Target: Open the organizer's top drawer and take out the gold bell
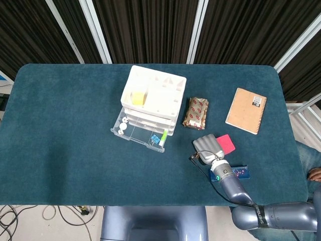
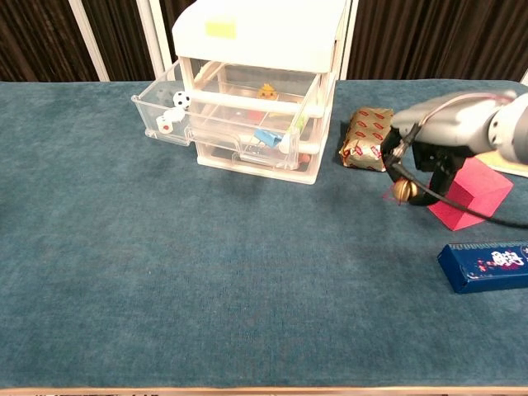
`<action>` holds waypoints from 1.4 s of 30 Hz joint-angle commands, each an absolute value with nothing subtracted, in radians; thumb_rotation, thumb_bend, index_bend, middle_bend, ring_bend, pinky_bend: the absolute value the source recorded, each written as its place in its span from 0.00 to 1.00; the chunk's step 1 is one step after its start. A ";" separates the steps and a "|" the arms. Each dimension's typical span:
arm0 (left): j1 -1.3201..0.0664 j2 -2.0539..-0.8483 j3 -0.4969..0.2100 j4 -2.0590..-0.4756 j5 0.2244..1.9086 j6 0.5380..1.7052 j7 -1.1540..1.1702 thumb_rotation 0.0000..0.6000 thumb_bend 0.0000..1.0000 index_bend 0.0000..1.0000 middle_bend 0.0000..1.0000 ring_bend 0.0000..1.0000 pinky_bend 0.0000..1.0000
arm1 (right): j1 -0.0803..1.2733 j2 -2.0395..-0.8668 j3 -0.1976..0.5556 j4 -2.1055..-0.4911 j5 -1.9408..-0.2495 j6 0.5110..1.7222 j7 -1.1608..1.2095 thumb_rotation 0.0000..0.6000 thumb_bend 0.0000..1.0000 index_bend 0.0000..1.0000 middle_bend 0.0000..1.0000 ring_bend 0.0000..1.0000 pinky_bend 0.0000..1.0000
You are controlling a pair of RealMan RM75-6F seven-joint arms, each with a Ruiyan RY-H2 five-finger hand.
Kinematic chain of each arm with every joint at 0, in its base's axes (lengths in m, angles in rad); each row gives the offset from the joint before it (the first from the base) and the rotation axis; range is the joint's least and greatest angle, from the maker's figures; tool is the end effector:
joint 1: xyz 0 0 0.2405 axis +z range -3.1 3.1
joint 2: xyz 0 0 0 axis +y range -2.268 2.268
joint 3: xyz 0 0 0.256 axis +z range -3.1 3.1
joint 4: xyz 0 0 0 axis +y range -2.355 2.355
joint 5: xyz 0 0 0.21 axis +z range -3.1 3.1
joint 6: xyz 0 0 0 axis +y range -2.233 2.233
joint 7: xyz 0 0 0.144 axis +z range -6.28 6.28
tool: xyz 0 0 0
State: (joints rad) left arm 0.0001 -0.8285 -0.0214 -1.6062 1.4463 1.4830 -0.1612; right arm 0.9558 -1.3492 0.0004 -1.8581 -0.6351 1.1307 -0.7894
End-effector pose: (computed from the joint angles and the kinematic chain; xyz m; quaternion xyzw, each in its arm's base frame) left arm -0.3447 0.1470 0.2581 -0.5806 -0.3850 -0.3109 0.6465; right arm -0.1310 -0.3196 0.0191 0.7927 -0.3285 0.2155 0.4660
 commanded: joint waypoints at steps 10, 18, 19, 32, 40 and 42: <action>-0.001 -0.828 -0.021 -1.605 1.446 1.478 -0.160 1.00 0.24 0.13 0.00 0.00 0.00 | 0.889 -1.528 -0.016 -1.651 -0.689 1.164 -0.786 1.00 0.35 0.55 1.00 1.00 1.00; -0.001 -0.828 -0.020 -1.606 1.447 1.478 -0.160 1.00 0.24 0.13 0.00 0.00 0.00 | 0.864 -1.588 0.000 -1.573 -0.692 1.150 -0.793 1.00 0.35 0.55 1.00 1.00 1.00; -0.001 -0.827 -0.019 -1.606 1.447 1.476 -0.159 1.00 0.24 0.13 0.00 0.00 0.00 | 0.860 -1.593 0.003 -1.566 -0.696 1.152 -0.794 1.00 0.35 0.55 1.00 1.00 1.00; -0.002 -0.827 -0.019 -1.605 1.449 1.476 -0.154 1.00 0.24 0.13 0.00 0.00 0.00 | 0.852 -1.578 0.030 -1.597 -0.653 1.115 -0.844 1.00 0.30 0.36 1.00 1.00 1.00; -0.002 -0.827 -0.018 -1.603 1.449 1.476 -0.151 1.00 0.24 0.13 0.00 0.00 0.00 | 0.845 -1.533 0.051 -1.650 -0.631 1.145 -0.868 1.00 0.23 0.27 0.97 1.00 1.00; -0.001 -0.828 -0.019 -1.603 1.450 1.478 -0.151 1.00 0.24 0.13 0.00 0.00 0.00 | 0.831 -1.486 0.062 -1.705 -0.635 1.189 -0.868 1.00 0.23 0.27 0.94 1.00 1.00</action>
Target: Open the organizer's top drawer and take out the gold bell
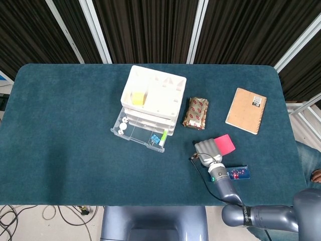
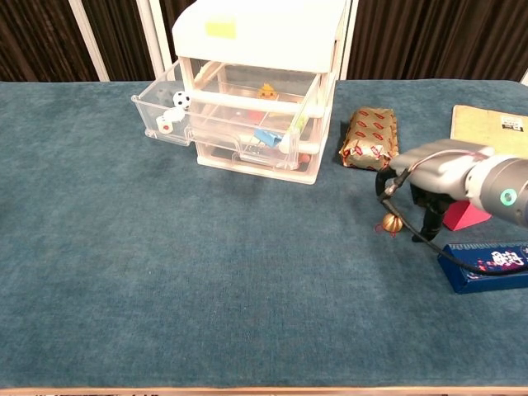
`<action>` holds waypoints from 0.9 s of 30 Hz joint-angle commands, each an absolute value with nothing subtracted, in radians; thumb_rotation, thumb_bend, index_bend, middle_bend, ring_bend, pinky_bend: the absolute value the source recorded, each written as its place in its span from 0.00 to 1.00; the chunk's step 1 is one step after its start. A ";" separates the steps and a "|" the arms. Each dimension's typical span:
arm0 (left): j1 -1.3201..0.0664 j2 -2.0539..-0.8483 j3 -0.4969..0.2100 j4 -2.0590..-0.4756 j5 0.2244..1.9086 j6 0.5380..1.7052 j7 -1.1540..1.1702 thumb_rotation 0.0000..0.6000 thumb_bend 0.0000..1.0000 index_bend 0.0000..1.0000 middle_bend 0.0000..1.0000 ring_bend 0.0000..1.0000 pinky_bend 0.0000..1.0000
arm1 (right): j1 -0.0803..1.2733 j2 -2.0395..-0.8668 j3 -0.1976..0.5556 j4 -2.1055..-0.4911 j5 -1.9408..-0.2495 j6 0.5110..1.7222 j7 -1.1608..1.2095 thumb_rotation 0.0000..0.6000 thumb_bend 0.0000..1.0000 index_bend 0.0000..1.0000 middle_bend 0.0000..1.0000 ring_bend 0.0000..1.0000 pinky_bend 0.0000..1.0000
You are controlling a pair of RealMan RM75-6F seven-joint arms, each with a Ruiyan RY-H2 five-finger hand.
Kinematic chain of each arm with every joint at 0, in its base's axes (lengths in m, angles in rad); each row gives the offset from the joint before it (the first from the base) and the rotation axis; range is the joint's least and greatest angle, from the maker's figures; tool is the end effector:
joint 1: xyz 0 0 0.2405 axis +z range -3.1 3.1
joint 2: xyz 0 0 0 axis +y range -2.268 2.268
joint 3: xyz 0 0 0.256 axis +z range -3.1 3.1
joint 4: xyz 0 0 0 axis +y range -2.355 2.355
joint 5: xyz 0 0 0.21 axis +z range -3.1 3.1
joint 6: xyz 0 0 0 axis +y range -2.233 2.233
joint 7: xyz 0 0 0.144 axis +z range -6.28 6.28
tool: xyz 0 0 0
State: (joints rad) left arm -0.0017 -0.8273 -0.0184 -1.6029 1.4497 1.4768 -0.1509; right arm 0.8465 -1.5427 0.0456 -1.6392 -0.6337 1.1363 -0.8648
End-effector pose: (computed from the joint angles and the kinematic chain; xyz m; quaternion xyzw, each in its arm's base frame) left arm -0.3454 0.1470 0.2577 -0.5858 -0.3827 -0.3042 0.6464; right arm -0.1646 -0.3218 -0.0231 0.7720 -0.3415 0.1871 0.5024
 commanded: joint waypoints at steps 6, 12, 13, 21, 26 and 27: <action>-0.002 -0.828 -0.018 -1.604 1.451 1.476 -0.147 1.00 0.24 0.13 0.00 0.00 0.00 | 0.784 -1.305 0.115 -1.914 -0.607 1.274 -0.819 1.00 0.22 0.27 0.80 0.96 0.94; 0.000 -0.828 -0.019 -1.609 1.452 1.484 -0.144 1.00 0.24 0.13 0.00 0.00 0.00 | 0.700 -1.112 0.173 -2.068 -0.659 1.335 -0.666 1.00 0.24 0.27 0.42 0.65 0.46; 0.001 -0.828 -0.019 -1.610 1.453 1.486 -0.144 1.00 0.24 0.13 0.00 0.00 0.00 | 0.681 -1.075 0.175 -2.083 -0.678 1.338 -0.637 1.00 0.24 0.27 0.36 0.59 0.41; 0.005 -0.826 -0.016 -1.615 1.470 1.502 -0.140 1.00 0.24 0.12 0.00 0.00 0.00 | 0.460 -1.043 0.077 -1.999 -1.093 1.549 -0.398 1.00 0.25 0.24 0.15 0.36 0.30; 0.007 -0.819 -0.015 -1.620 1.481 1.512 -0.145 1.00 0.24 0.12 0.00 0.00 0.00 | 0.358 -1.085 0.019 -1.922 -1.243 1.648 -0.322 1.00 0.23 0.24 0.14 0.35 0.27; 0.006 -0.818 -0.014 -1.621 1.484 1.511 -0.148 1.00 0.24 0.12 0.00 0.00 0.00 | 0.346 -1.089 0.010 -1.912 -1.257 1.656 -0.319 1.00 0.22 0.24 0.14 0.34 0.27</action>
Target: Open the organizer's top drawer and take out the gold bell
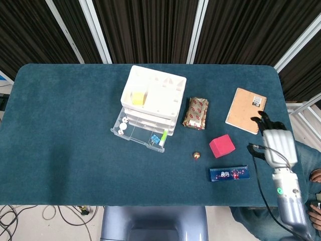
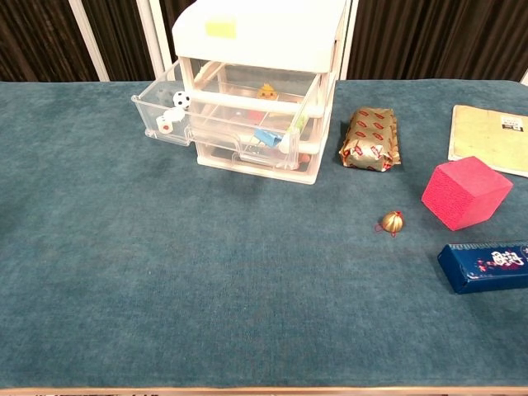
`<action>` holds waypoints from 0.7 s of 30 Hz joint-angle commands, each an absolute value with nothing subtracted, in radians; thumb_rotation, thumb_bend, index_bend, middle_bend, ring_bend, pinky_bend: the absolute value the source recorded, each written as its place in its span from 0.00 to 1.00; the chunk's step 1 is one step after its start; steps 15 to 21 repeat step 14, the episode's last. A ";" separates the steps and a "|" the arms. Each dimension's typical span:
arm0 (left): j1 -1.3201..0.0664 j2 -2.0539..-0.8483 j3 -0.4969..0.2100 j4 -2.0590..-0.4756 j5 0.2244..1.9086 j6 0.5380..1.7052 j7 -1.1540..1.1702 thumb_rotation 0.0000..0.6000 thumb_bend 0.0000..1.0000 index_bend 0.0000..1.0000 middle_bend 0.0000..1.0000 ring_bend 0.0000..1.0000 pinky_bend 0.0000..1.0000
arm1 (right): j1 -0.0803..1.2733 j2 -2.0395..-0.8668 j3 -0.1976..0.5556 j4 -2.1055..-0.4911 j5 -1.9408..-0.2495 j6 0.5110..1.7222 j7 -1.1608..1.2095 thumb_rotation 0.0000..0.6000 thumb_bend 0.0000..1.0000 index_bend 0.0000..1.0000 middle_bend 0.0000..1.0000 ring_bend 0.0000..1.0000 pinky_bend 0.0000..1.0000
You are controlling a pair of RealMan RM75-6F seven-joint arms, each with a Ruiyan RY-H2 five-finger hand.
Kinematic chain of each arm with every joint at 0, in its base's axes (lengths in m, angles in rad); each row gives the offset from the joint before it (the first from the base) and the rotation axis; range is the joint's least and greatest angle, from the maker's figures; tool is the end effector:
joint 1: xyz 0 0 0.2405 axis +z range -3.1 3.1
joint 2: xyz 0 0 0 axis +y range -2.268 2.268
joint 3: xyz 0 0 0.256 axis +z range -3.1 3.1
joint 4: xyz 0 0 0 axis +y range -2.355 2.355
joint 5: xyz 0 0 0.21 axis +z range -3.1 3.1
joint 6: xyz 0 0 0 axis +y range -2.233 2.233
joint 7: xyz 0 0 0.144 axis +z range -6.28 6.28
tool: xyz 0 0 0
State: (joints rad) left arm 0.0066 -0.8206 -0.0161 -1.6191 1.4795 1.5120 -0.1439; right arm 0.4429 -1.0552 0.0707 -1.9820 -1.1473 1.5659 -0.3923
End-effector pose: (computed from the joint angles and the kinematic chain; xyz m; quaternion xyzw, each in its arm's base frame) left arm -0.3377 0.1444 0.2584 -0.5912 -0.3710 -0.3160 0.6426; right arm -0.2072 -0.2602 0.1719 0.5817 -0.3383 0.4059 0.6184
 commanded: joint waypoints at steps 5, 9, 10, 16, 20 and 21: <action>0.004 -0.811 -0.006 -1.623 1.499 1.505 -0.150 1.00 0.24 0.12 0.00 0.00 0.00 | 0.261 -1.119 -0.039 -1.871 -1.302 1.695 -0.261 1.00 0.20 0.24 0.12 0.32 0.26; 0.004 -0.805 -0.003 -1.626 1.514 1.511 -0.143 1.00 0.24 0.12 0.00 0.00 0.00 | 0.205 -1.156 -0.064 -1.801 -1.325 1.714 -0.222 1.00 0.20 0.23 0.10 0.31 0.26; 0.004 -0.804 -0.001 -1.625 1.519 1.514 -0.137 1.00 0.24 0.12 0.00 0.00 0.00 | 0.194 -1.167 -0.068 -1.778 -1.329 1.713 -0.220 1.00 0.19 0.22 0.08 0.30 0.26; 0.001 -0.800 0.007 -1.620 1.535 1.508 -0.121 1.00 0.24 0.12 0.00 0.00 0.00 | 0.173 -1.186 -0.078 -1.733 -1.348 1.697 -0.202 1.00 0.16 0.22 0.05 0.29 0.26; 0.001 -0.800 0.007 -1.620 1.535 1.508 -0.121 1.00 0.24 0.12 0.00 0.00 0.00 | 0.173 -1.186 -0.078 -1.733 -1.348 1.697 -0.202 1.00 0.16 0.22 0.05 0.29 0.26; 0.001 -0.800 0.007 -1.620 1.535 1.508 -0.121 1.00 0.24 0.12 0.00 0.00 0.00 | 0.173 -1.186 -0.078 -1.733 -1.348 1.697 -0.202 1.00 0.16 0.22 0.05 0.29 0.26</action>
